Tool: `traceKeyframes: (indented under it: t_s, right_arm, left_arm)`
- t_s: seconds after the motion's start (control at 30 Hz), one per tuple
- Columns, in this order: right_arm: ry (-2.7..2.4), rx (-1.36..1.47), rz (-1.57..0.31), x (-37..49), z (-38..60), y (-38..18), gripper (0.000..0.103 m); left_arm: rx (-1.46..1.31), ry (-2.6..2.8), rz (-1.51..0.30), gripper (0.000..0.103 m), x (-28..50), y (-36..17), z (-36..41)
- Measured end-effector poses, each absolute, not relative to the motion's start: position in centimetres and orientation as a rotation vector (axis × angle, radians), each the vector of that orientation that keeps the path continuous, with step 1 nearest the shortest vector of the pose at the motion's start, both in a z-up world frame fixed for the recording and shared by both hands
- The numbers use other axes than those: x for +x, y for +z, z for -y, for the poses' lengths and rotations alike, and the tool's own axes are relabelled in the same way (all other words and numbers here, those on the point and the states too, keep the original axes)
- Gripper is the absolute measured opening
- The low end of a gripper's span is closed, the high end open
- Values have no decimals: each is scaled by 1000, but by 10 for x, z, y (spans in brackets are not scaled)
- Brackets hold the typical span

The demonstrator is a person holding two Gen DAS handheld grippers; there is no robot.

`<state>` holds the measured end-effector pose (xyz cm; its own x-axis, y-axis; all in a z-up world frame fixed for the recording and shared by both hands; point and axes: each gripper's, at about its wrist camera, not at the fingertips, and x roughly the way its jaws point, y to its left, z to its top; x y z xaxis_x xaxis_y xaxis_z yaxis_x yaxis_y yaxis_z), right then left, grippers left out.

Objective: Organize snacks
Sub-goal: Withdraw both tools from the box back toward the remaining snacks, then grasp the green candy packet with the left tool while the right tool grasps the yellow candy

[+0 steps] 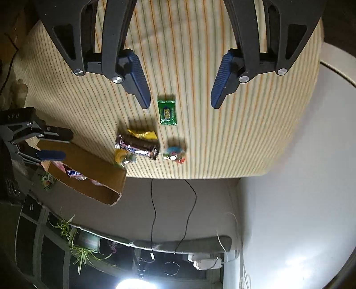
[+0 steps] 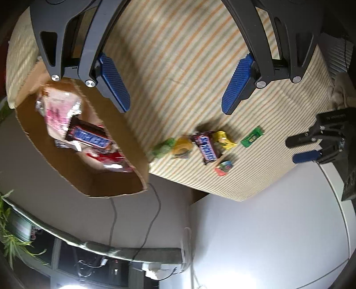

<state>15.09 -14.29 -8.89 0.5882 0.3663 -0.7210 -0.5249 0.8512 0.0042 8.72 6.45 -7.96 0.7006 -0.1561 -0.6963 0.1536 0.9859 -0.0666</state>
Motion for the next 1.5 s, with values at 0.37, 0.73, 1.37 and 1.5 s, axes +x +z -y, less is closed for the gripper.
traceKeyframes:
  t_s: [0.37, 0.73, 1.37, 1.5]
  right_arm:
    - [700, -278, -811, 162, 87, -97, 54]
    - [759, -302, -894, 200, 48, -126, 35]
    - [718, -399, -895, 213, 23, -139, 33]
    - [699, -404, -889, 211, 19, -141, 20]
  left_arm:
    - [7, -239, -816, 39, 104, -96, -47]
    - [20, -241, -850, 35, 123, -107, -49]
    - [70, -254, -893, 25, 146, -120, -34]
    - [88, -253, -896, 21, 151, -122, -30]
